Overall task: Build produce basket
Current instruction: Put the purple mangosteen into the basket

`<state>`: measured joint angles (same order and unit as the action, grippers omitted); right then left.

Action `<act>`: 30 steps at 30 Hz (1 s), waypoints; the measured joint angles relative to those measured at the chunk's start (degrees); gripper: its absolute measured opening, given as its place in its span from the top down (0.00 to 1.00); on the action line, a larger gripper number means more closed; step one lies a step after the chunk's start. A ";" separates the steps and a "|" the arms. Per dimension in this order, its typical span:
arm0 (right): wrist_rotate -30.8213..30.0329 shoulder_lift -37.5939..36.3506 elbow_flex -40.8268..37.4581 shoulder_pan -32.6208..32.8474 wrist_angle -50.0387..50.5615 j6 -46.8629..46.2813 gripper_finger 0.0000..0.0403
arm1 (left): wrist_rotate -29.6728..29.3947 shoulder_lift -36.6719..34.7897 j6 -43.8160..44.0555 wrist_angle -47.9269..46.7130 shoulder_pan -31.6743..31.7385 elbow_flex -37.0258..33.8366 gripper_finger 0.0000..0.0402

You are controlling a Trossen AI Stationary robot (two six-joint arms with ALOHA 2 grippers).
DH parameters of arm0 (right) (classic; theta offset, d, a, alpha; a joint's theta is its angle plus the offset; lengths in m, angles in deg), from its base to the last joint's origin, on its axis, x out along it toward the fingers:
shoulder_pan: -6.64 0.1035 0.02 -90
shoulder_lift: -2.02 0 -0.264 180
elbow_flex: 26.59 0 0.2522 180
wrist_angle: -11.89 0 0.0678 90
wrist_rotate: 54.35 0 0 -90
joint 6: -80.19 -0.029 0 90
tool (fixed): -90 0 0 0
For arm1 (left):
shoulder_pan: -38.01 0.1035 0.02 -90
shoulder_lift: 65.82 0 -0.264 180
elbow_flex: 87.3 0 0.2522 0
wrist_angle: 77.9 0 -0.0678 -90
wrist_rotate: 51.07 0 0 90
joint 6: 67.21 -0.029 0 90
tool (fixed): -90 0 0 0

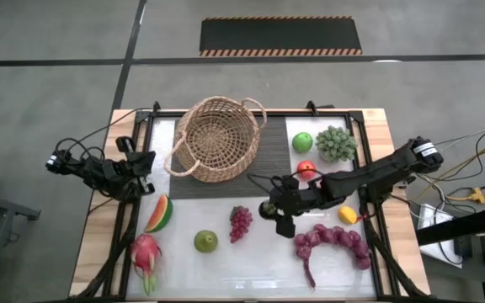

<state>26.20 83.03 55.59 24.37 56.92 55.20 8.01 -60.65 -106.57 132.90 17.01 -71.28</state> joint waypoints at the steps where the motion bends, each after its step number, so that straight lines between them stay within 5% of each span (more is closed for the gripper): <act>1: -0.31 0.00 1.79 -0.34 0.43 0.73 0.42 | 0.00 0.00 0.01 -0.02 0.00 0.00 1.00; 13: -1.03 4.76 18.92 -9.88 3.16 16.13 0.42 | 0.00 0.00 -0.01 0.01 -0.01 0.00 1.00; 30: -1.00 21.36 44.08 -19.72 6.31 30.84 0.42 | 0.02 0.00 -0.03 0.00 -0.01 0.00 1.00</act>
<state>25.20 104.39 99.67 4.65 63.23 86.05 8.03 -60.65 -106.61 132.90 17.00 -71.28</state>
